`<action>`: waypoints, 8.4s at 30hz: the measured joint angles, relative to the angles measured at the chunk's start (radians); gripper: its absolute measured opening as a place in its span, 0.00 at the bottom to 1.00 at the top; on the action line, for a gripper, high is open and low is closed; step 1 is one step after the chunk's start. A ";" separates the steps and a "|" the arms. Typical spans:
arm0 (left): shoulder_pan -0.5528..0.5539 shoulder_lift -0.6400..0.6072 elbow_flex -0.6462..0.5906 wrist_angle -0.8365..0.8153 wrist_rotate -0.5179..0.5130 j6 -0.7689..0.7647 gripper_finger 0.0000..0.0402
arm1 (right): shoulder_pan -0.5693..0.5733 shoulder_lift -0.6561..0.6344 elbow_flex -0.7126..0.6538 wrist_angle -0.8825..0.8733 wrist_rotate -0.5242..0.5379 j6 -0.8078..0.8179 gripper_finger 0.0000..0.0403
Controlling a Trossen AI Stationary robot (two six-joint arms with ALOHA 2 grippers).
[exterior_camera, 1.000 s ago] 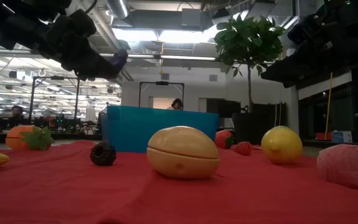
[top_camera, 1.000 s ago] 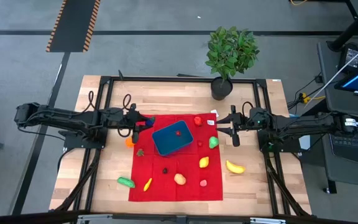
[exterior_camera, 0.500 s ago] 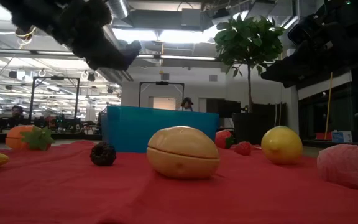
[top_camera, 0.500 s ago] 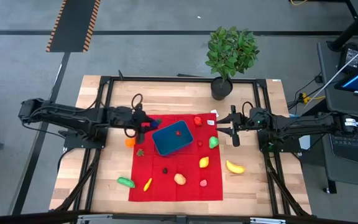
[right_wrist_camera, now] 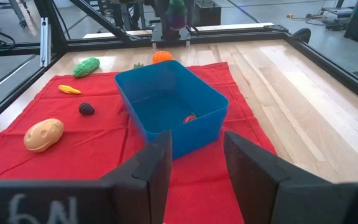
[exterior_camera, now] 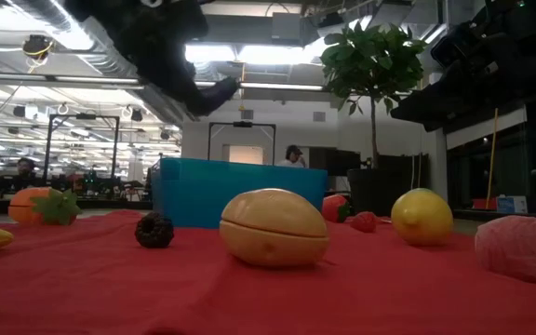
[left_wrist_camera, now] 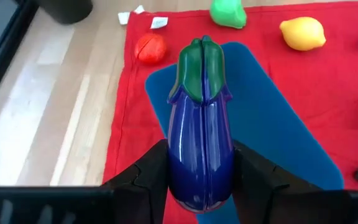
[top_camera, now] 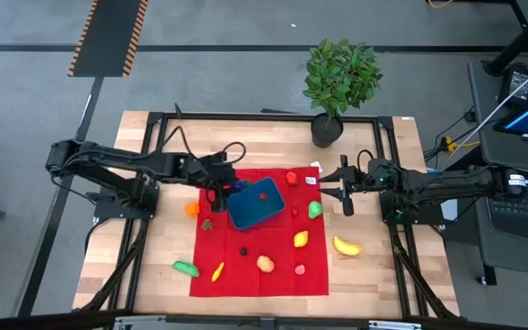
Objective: Pick and placing Produce into tupperware
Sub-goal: Put the eggplant into the blue bin, then put the pumpkin into the blue bin
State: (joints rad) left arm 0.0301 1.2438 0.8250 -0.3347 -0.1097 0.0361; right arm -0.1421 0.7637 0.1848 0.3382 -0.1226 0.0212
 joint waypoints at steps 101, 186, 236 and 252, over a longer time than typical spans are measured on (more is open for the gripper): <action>-0.077 0.489 0.318 -0.430 -0.038 -0.104 0.45 | 0.001 0.000 0.000 -0.022 0.000 0.000 0.37; -0.371 -0.232 -0.100 -0.548 0.025 -0.637 0.69 | 0.059 0.000 0.000 -0.003 -0.025 0.129 0.37; -0.371 0.073 -0.103 -0.607 -0.091 -0.601 0.66 | 0.059 0.000 0.000 -0.007 -0.026 0.101 0.37; -0.342 0.100 -0.104 -0.581 -0.134 -0.608 0.64 | 0.059 0.000 0.000 -0.007 -0.029 0.105 0.37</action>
State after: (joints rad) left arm -0.3116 1.3437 0.7212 -0.9154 -0.2440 -0.5716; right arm -0.0834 0.7635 0.1848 0.3313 -0.1514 0.1266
